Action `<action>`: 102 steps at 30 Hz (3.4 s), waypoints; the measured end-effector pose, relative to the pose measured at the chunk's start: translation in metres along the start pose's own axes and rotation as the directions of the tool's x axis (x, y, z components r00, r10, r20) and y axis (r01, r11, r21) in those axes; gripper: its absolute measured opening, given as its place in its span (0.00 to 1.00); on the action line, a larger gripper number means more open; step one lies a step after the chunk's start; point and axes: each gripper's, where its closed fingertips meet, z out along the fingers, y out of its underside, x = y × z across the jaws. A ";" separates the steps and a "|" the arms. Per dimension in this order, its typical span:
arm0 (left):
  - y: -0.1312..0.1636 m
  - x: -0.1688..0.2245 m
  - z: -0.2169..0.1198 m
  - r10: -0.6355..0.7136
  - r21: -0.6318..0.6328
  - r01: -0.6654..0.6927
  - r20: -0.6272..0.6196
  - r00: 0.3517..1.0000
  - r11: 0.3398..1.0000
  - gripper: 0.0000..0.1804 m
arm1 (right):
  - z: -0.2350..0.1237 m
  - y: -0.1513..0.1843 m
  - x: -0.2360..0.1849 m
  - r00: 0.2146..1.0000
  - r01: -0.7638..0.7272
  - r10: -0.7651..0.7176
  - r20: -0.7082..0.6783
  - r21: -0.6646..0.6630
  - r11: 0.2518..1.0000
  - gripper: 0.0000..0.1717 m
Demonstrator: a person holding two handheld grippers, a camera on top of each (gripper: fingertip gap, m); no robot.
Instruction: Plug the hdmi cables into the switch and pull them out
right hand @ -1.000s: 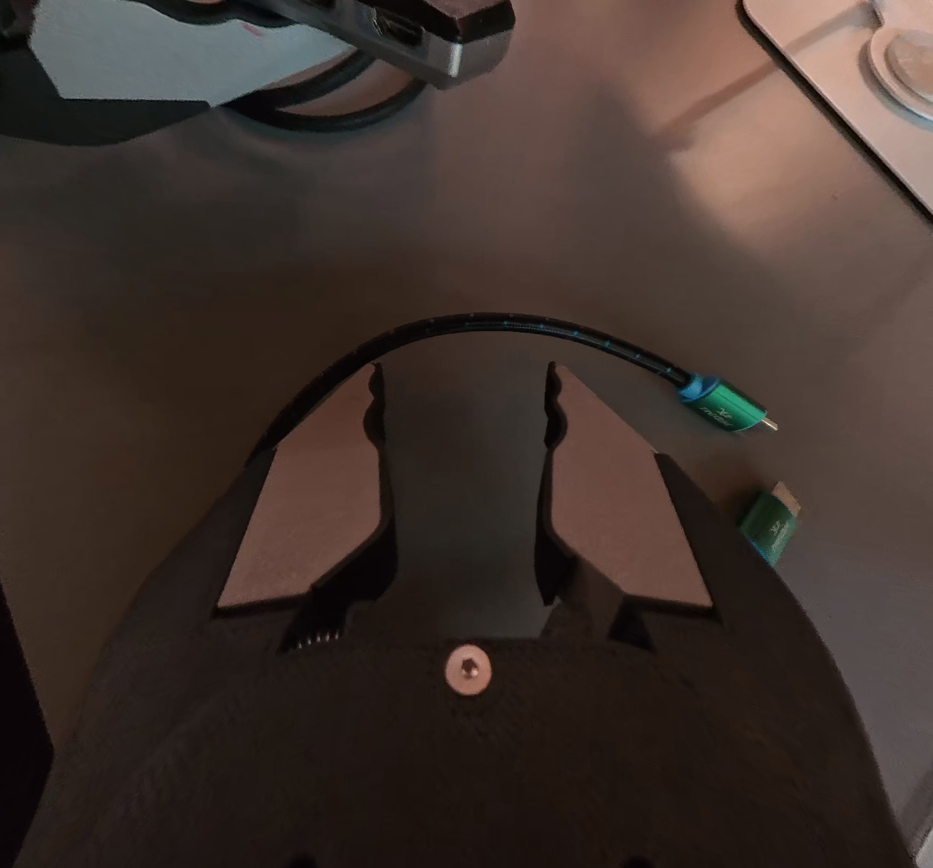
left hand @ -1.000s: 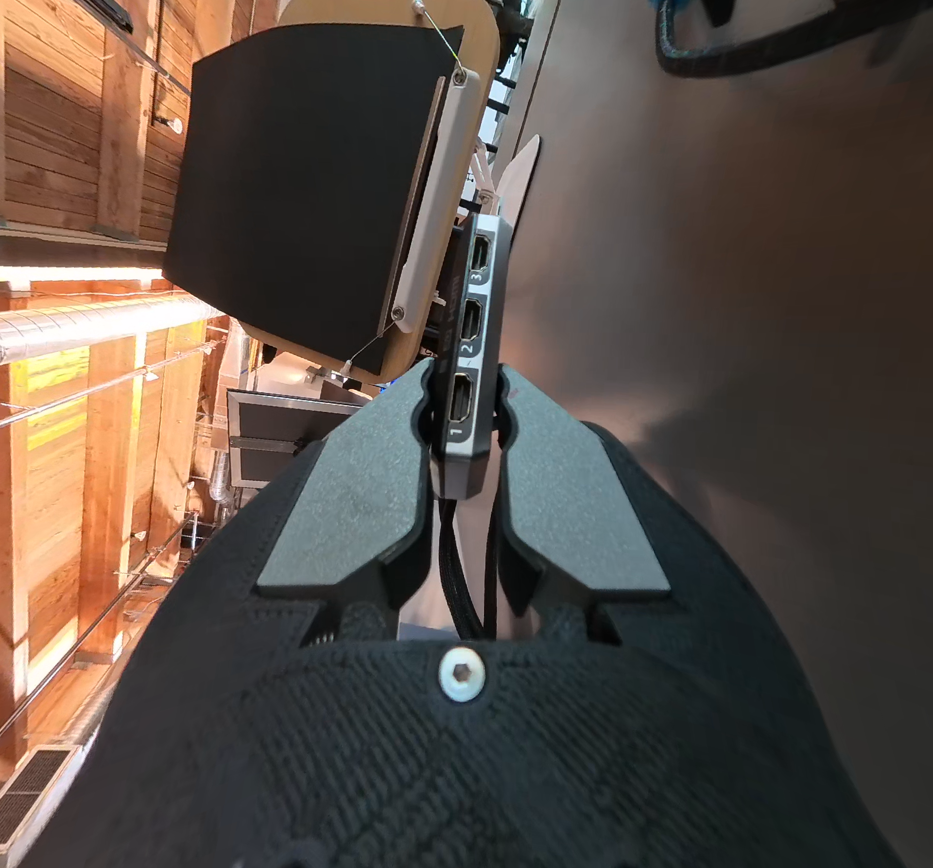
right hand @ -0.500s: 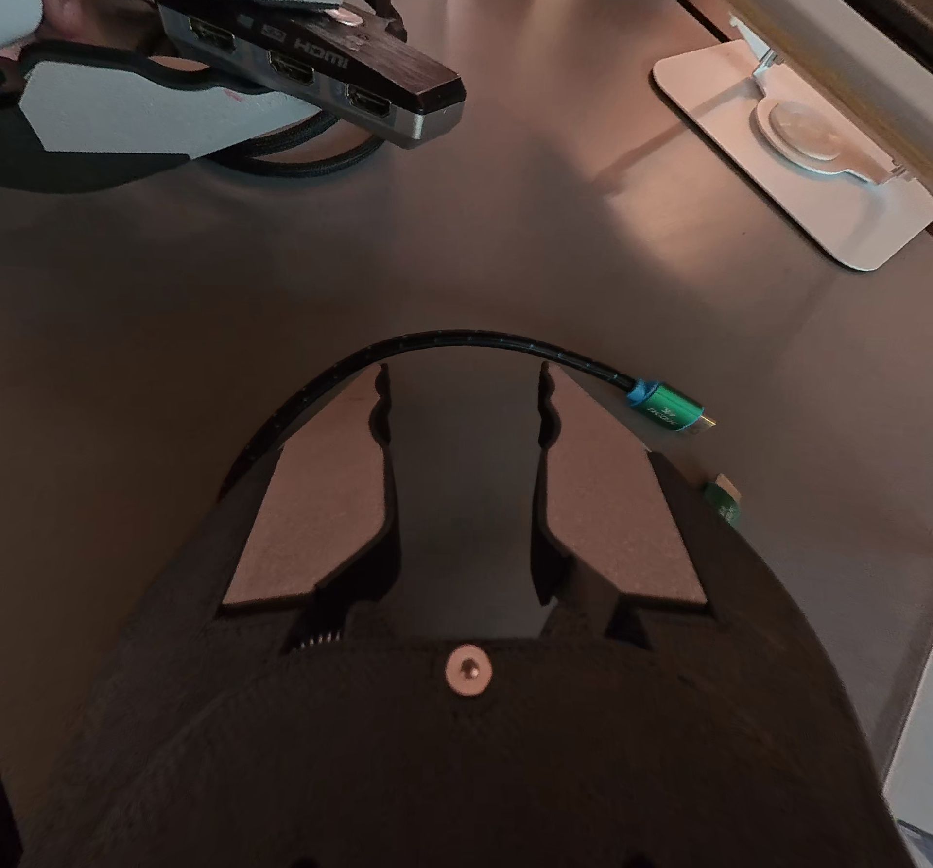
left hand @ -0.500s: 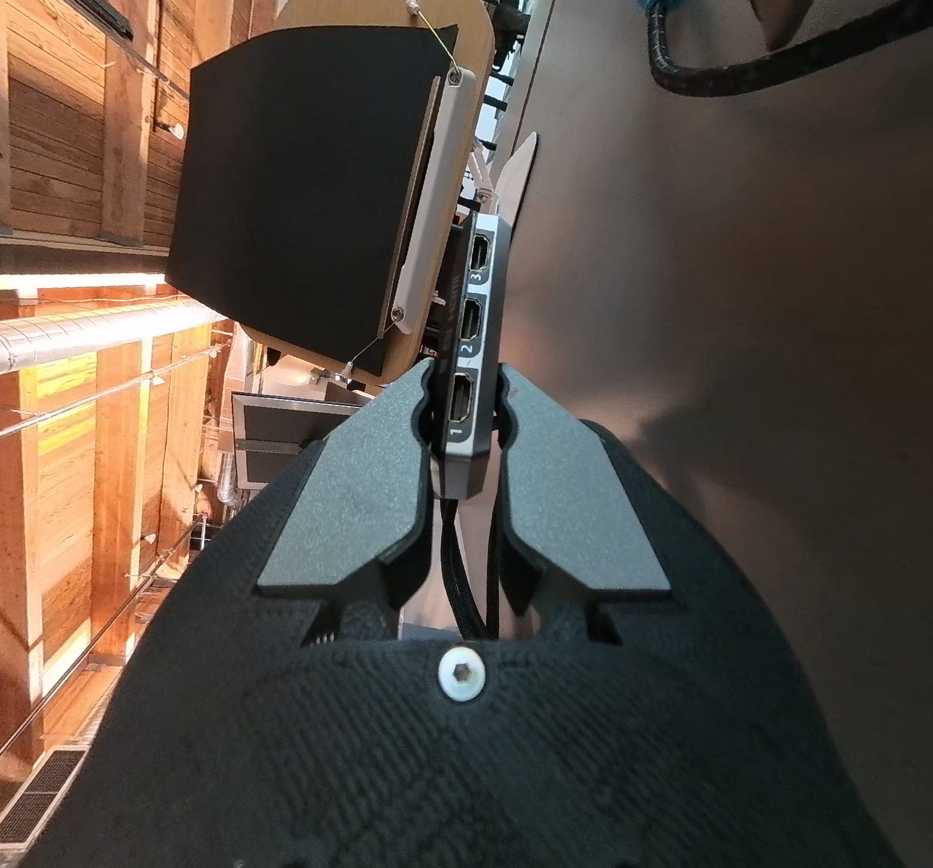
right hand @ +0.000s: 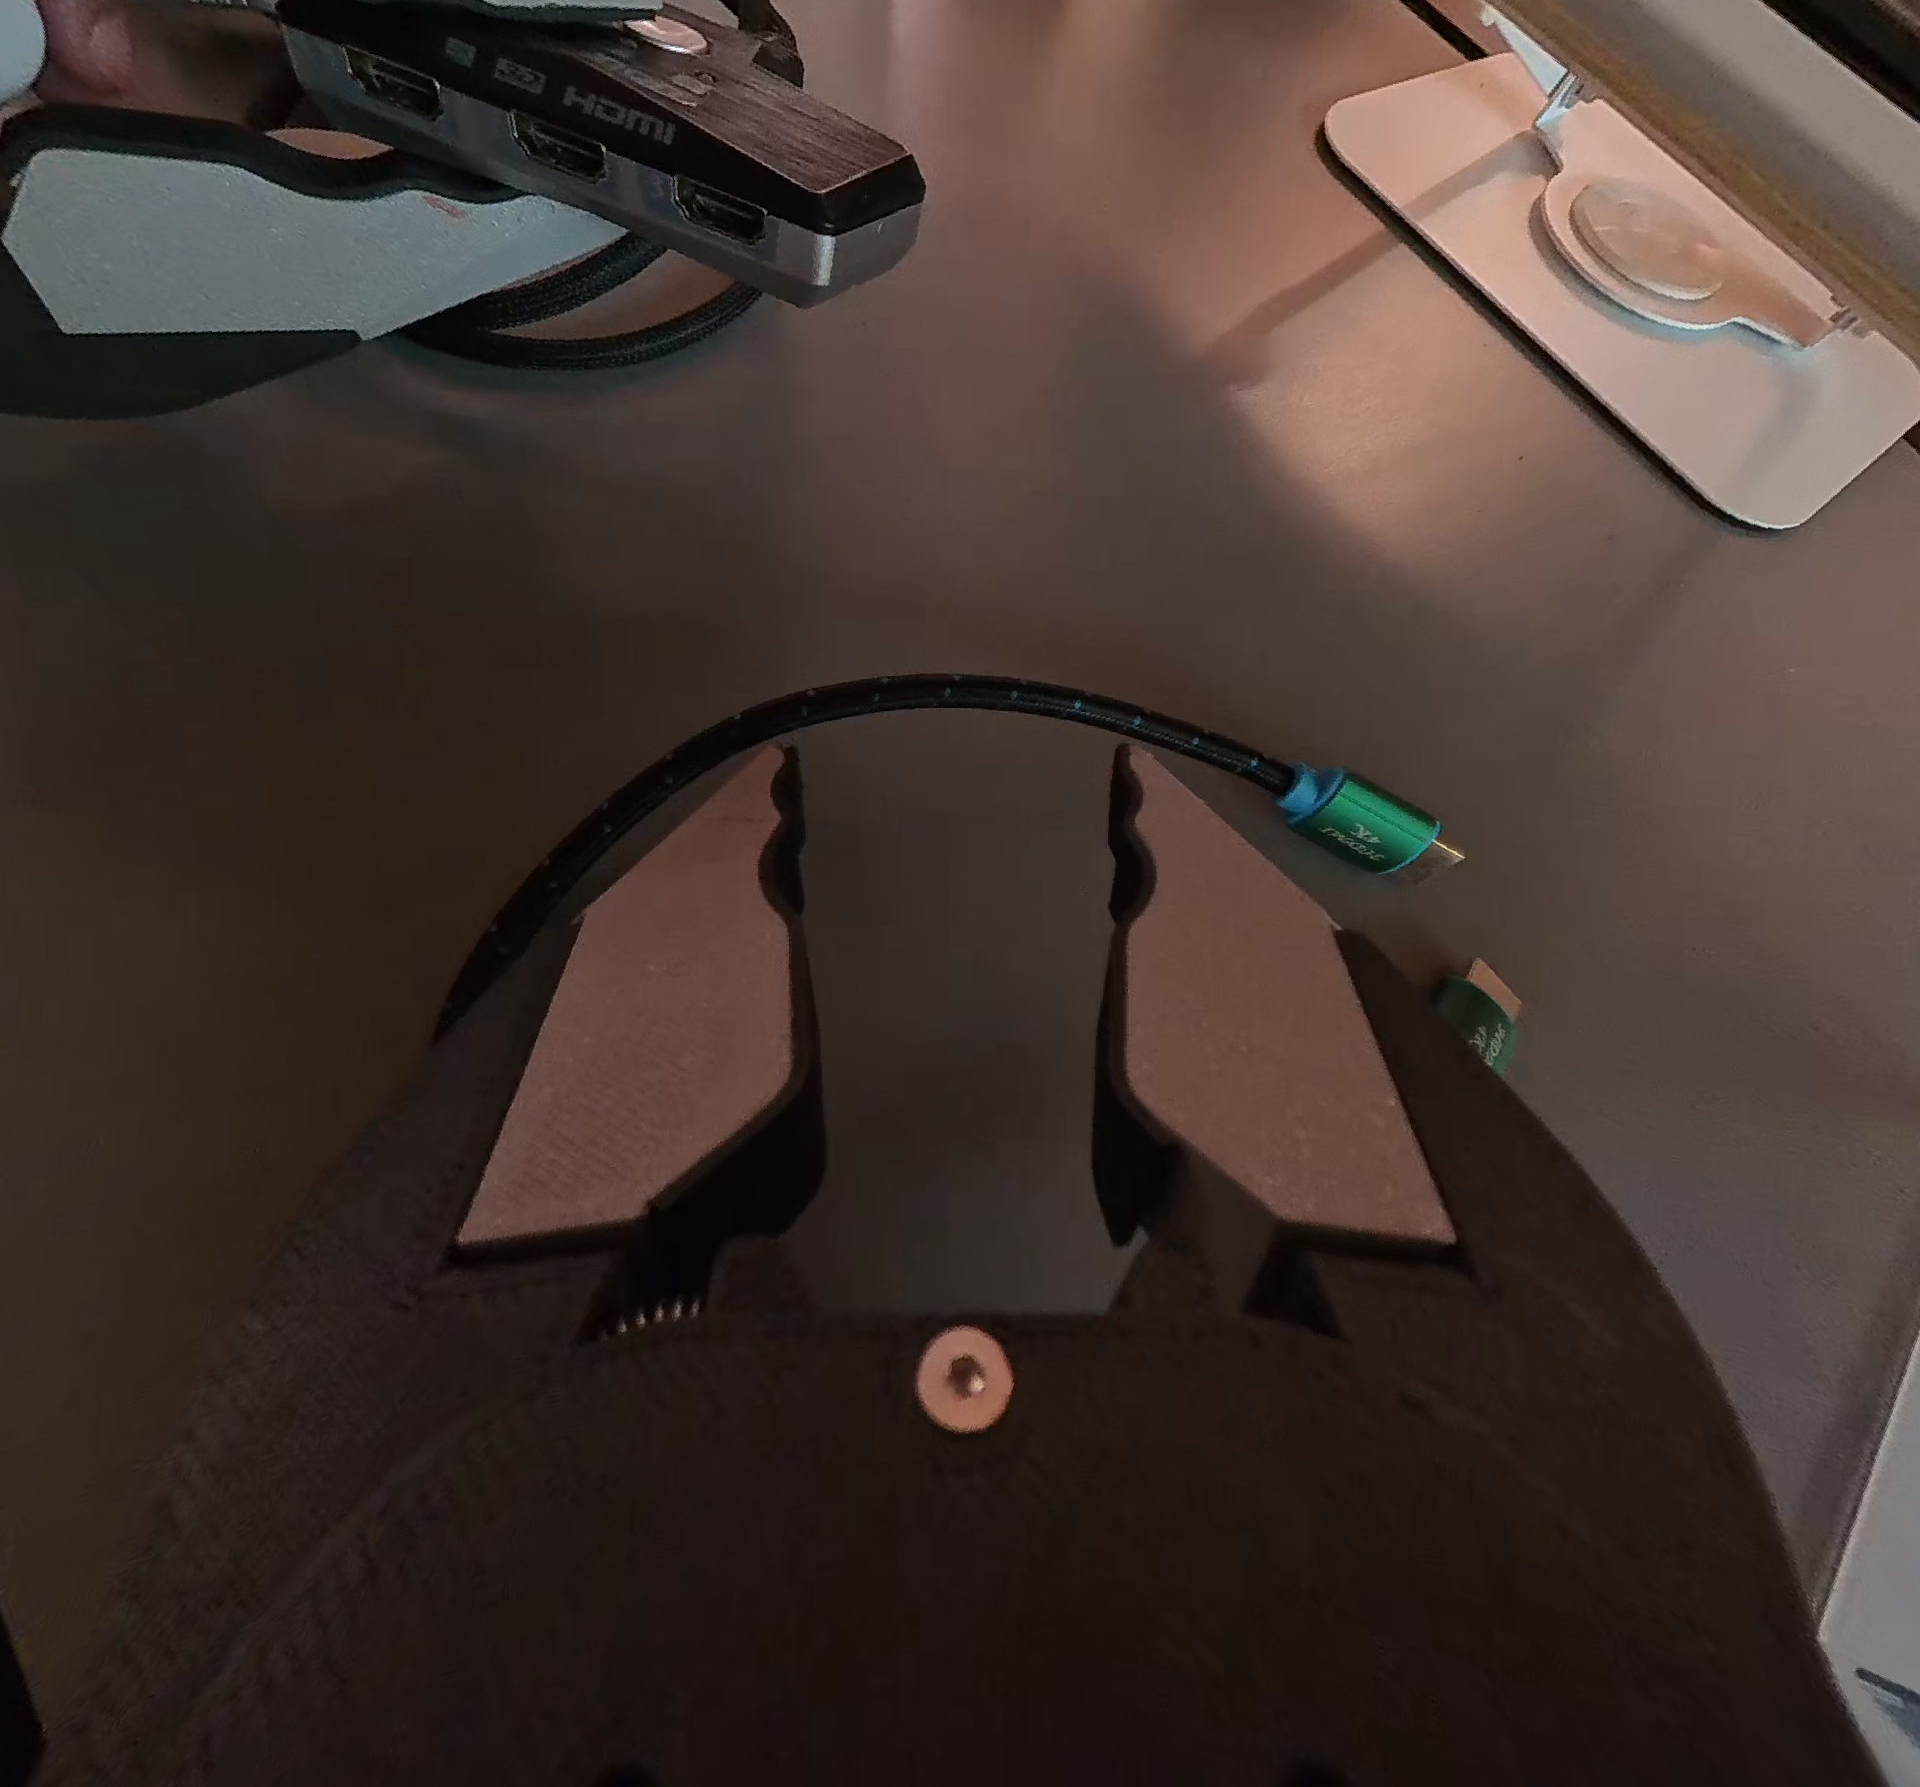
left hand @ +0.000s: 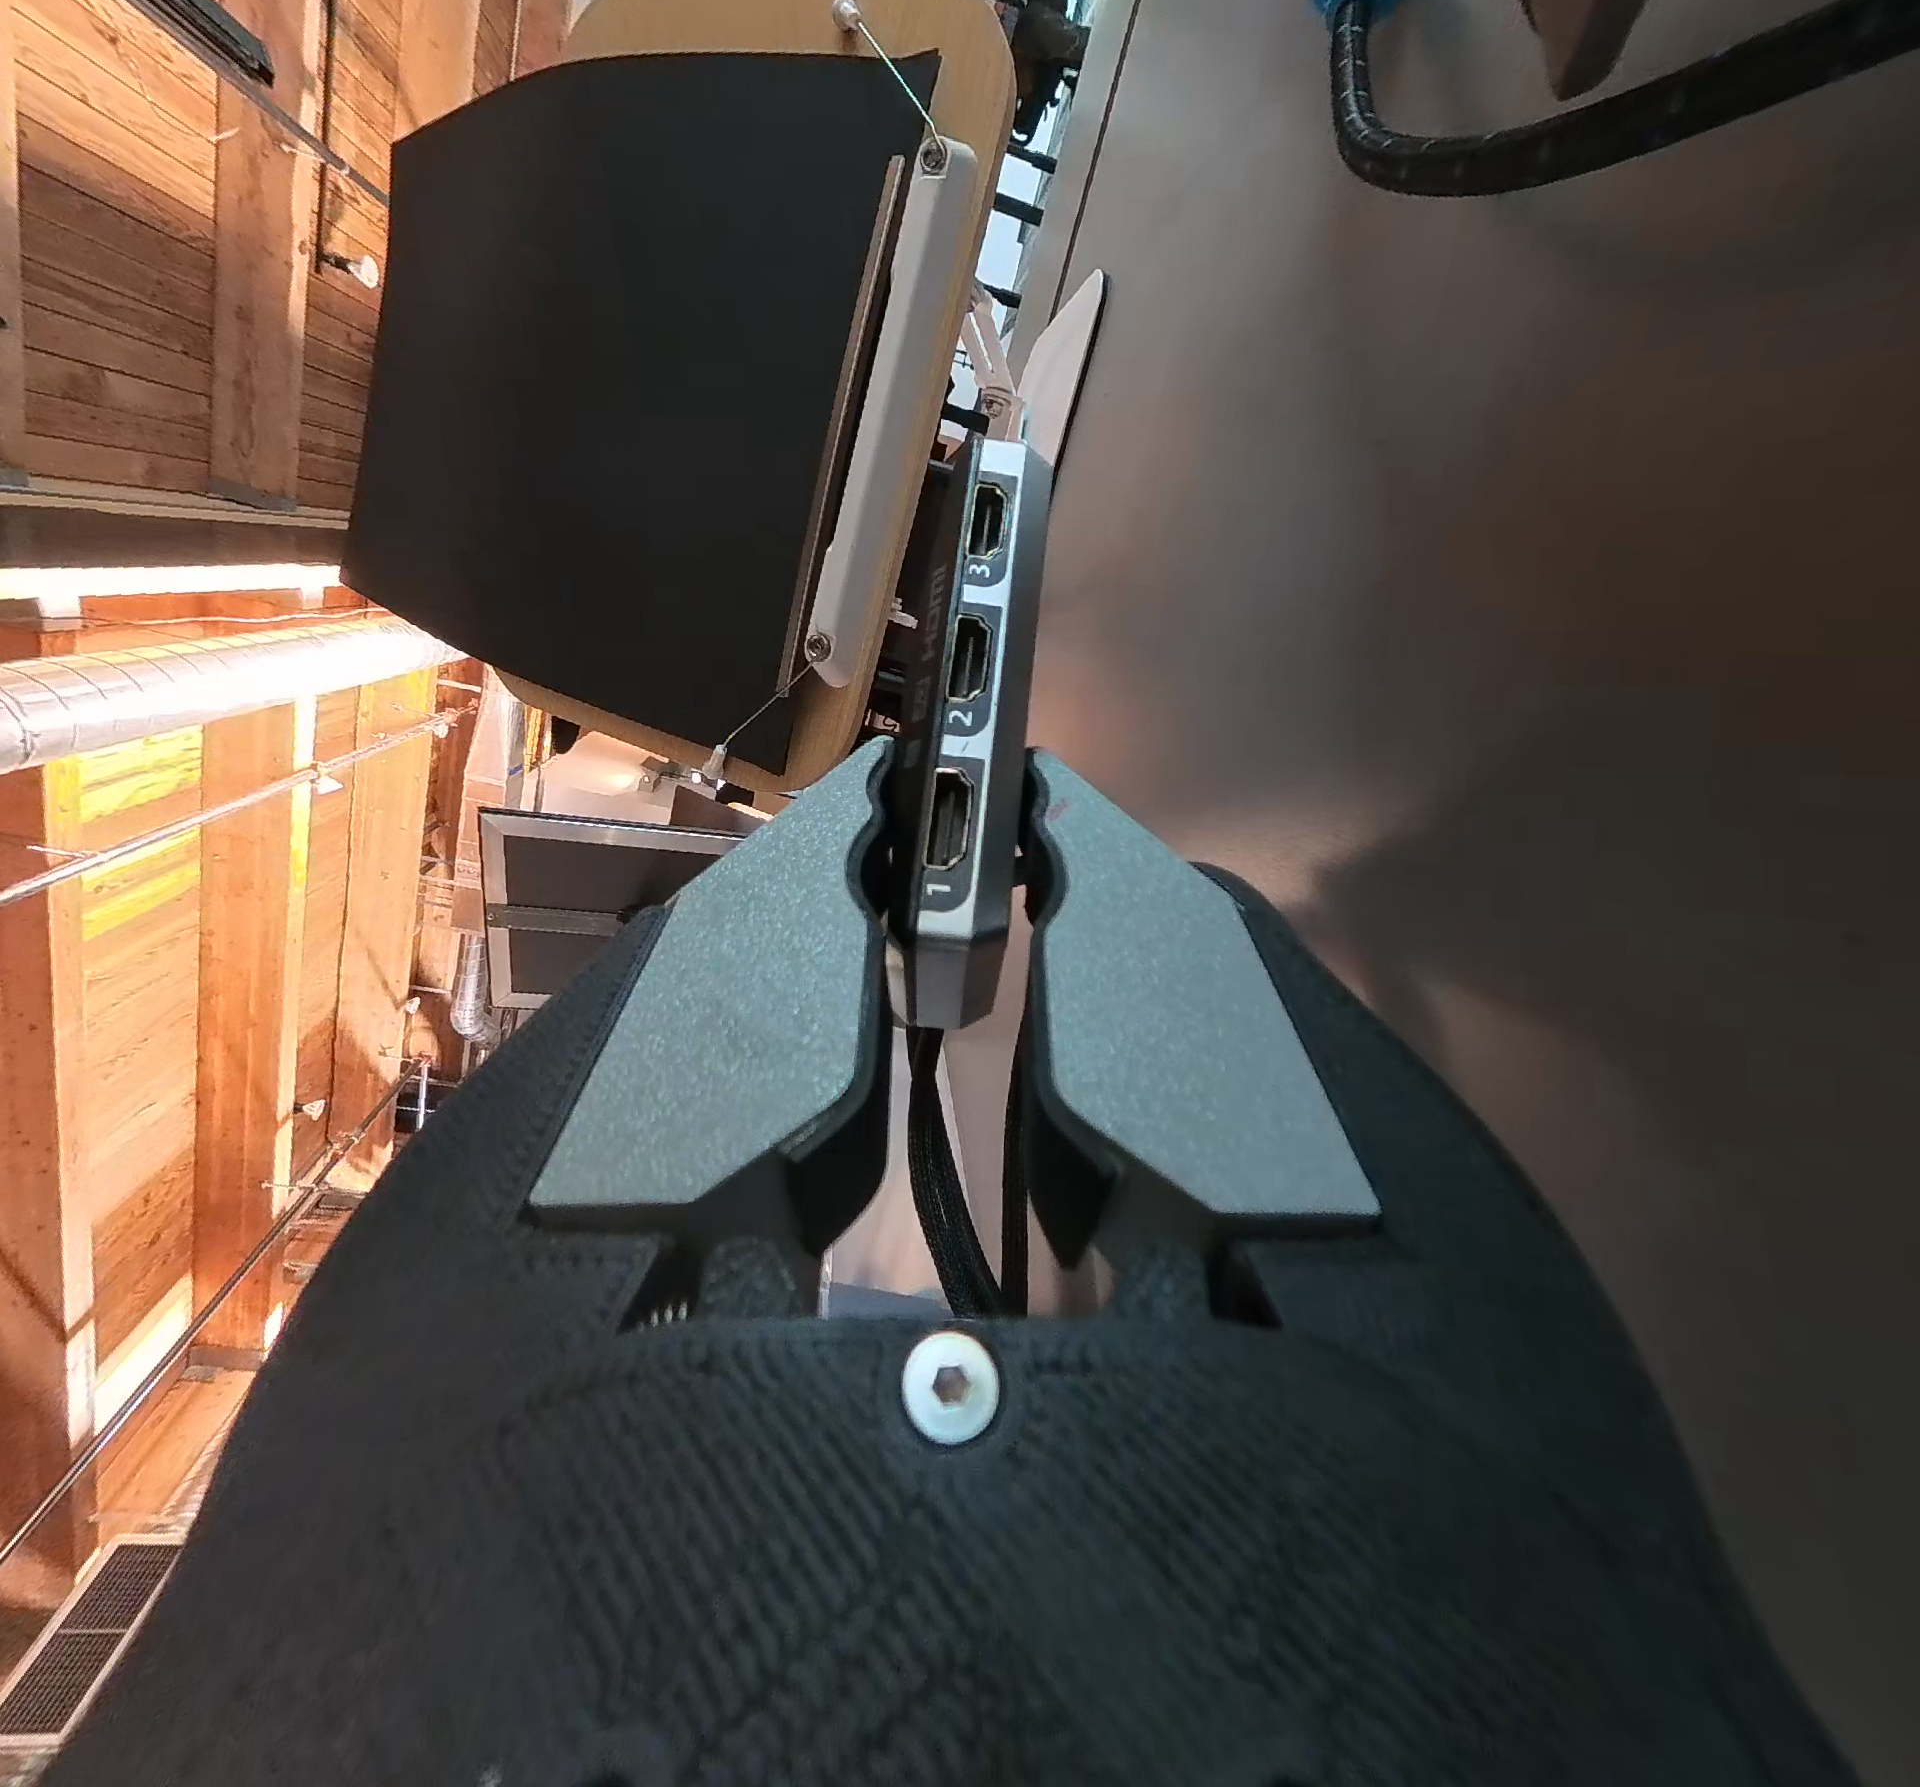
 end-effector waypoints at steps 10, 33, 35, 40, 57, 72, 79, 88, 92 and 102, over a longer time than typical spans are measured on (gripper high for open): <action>0.000 0.000 0.000 0.002 -0.001 -0.002 0.000 1.000 1.000 0.11 | 0.001 0.002 -0.001 1.000 0.018 -0.019 -0.009 -0.017 1.000 0.32; 0.001 0.000 0.000 -0.012 0.001 0.013 -0.008 1.000 1.000 0.11 | 0.001 0.002 -0.002 1.000 0.021 -0.021 -0.011 -0.019 1.000 0.31; 0.001 0.002 0.000 -0.042 0.006 0.042 -0.032 0.999 0.999 0.10 | 0.001 0.002 -0.001 1.000 0.019 -0.019 -0.014 -0.016 1.000 0.32; 0.001 0.005 0.000 -0.138 0.014 0.140 -0.105 0.985 0.990 0.11 | -0.006 -0.006 0.004 0.999 -0.045 0.045 -0.009 0.047 0.998 0.31; 0.005 -0.006 0.003 -0.149 -0.007 0.149 -0.038 0.988 0.989 0.11 | 0.018 0.010 0.018 0.869 -0.494 0.487 -0.086 -0.124 0.860 0.53; 0.013 -0.015 0.003 -0.209 -0.030 0.209 -0.008 0.978 0.978 0.11 | -0.014 0.010 -0.016 0.986 0.061 -0.007 0.165 -0.329 0.942 0.25; 0.013 -0.015 0.003 -0.206 -0.032 0.206 -0.005 0.979 0.978 0.11 | -0.022 -0.034 -0.047 0.915 -0.374 0.377 0.143 -0.048 0.926 0.53; 0.016 -0.017 0.003 -0.218 -0.034 0.218 0.002 0.976 0.975 0.11 | 0.038 -0.017 -0.058 0.967 -0.212 0.237 0.091 -0.224 0.951 0.22; 0.016 -0.016 0.003 -0.217 -0.033 0.217 -0.005 0.976 0.976 0.11 | 0.005 0.000 -0.087 0.941 0.106 -0.025 0.337 -0.222 0.969 0.09; 0.011 -0.007 0.003 -0.142 -0.029 0.142 -0.029 0.989 0.989 0.11 | -0.085 0.063 -0.054 0.897 0.386 -0.286 0.338 -0.278 0.880 0.09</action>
